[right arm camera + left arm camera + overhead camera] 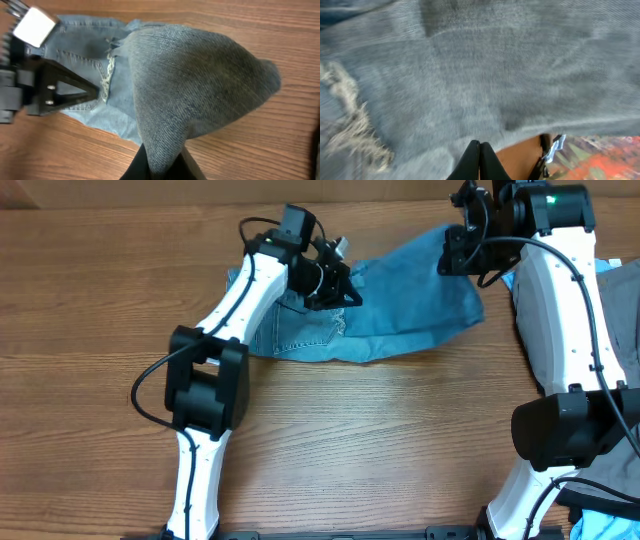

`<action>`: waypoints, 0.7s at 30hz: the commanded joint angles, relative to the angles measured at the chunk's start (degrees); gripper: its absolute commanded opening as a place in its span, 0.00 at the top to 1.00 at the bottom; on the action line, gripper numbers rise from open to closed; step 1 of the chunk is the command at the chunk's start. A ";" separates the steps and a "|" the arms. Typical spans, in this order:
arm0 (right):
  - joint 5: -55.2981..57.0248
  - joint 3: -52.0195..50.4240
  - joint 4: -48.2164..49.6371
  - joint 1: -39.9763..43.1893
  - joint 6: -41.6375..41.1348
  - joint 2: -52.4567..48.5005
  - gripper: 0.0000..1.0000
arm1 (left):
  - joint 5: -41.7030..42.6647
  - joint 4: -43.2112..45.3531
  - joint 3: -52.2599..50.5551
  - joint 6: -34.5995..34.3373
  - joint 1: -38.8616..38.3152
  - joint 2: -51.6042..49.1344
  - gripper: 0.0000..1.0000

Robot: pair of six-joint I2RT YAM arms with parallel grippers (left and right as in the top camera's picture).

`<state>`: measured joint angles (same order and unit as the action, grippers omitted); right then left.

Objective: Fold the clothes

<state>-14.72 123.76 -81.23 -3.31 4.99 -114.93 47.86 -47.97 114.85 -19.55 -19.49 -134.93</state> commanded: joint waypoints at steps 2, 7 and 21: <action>0.13 2.36 0.09 0.04 -2.10 1.97 0.96 | -2.91 4.09 0.42 -6.51 -1.11 -0.70 0.96; 0.13 2.36 0.07 0.04 -3.63 2.01 0.96 | -12.35 3.06 0.37 -9.44 -1.73 -0.72 0.96; 0.13 2.36 -0.39 0.04 -4.66 2.01 0.96 | -18.29 10.19 -1.36 -14.19 -5.70 -6.32 0.96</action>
<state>-14.57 123.87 -81.95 -3.36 1.04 -114.93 28.42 -39.48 114.41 -31.55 -24.71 -136.18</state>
